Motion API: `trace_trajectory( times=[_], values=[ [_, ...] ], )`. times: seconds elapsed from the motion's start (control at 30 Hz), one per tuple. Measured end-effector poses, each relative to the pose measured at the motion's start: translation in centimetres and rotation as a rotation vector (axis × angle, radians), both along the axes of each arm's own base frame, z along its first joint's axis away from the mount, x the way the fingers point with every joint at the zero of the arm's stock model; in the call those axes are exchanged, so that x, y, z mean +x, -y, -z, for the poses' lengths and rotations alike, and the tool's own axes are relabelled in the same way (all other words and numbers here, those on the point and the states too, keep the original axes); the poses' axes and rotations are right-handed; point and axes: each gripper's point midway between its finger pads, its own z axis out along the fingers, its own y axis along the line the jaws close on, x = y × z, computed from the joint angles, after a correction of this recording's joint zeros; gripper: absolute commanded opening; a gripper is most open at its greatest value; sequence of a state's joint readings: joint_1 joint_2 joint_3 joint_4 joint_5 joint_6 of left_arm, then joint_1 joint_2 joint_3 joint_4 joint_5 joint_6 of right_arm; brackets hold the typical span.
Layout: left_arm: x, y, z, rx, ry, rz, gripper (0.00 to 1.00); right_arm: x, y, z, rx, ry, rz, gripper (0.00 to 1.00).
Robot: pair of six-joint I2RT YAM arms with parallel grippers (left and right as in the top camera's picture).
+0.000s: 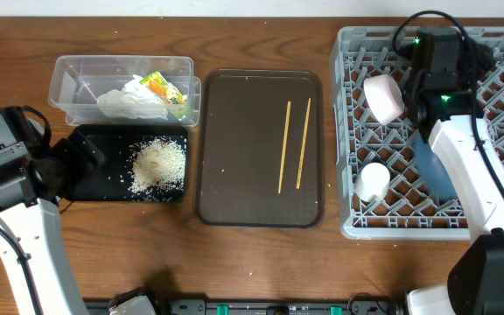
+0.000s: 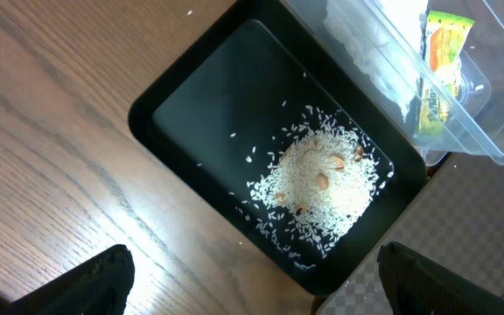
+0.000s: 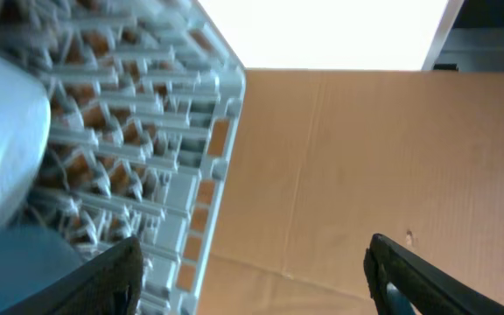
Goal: Sort waste into correct bins and load items into the dishwasher rack
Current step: 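Move the right gripper to the chopsticks on the brown tray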
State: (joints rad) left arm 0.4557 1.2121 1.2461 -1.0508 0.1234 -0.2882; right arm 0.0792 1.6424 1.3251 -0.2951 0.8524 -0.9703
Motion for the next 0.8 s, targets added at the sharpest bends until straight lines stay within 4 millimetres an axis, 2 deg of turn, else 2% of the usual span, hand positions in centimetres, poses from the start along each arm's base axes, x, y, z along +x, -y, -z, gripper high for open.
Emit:
trace_trajectory(
  times=[0.13,0.2,0.33,0.43,0.53,0.57,0.6,0.7,0.8],
  values=[
    [0.0,0.0,0.0,0.000,0.000,0.000,0.92,1.1,-1.9,-0.4,0.059,0.074,-0.047,0.92],
    [0.0,0.0,0.0,0.000,0.000,0.000,0.92,1.6,-3.7,-0.3,0.110,0.110,-0.084,0.99],
    [0.0,0.0,0.0,0.000,0.000,0.000,0.92,2.1,-7.1,0.5,0.259,0.165,-0.140,0.99],
    [0.0,0.0,0.0,0.000,0.000,0.000,0.92,2.0,-10.6,1.9,0.446,0.185,-0.177,0.99],
    [0.0,0.0,0.0,0.000,0.000,0.000,0.92,0.8,-15.7,4.5,0.711,0.136,-0.206,0.99],
    [0.0,0.0,0.0,0.000,0.000,0.000,0.92,0.2,-17.8,5.4,0.817,0.104,-0.216,0.98],
    [0.0,0.0,0.0,0.000,0.000,0.000,0.92,-0.4,-19.4,5.9,0.908,0.081,-0.217,0.91],
    [0.0,0.0,0.0,0.000,0.000,0.000,0.92,-1.7,-24.0,6.5,1.152,0.028,-0.224,0.81],
    [0.0,0.0,0.0,0.000,0.000,0.000,0.92,-2.8,-26.9,6.5,1.327,-0.011,-0.192,0.84]
  ],
)
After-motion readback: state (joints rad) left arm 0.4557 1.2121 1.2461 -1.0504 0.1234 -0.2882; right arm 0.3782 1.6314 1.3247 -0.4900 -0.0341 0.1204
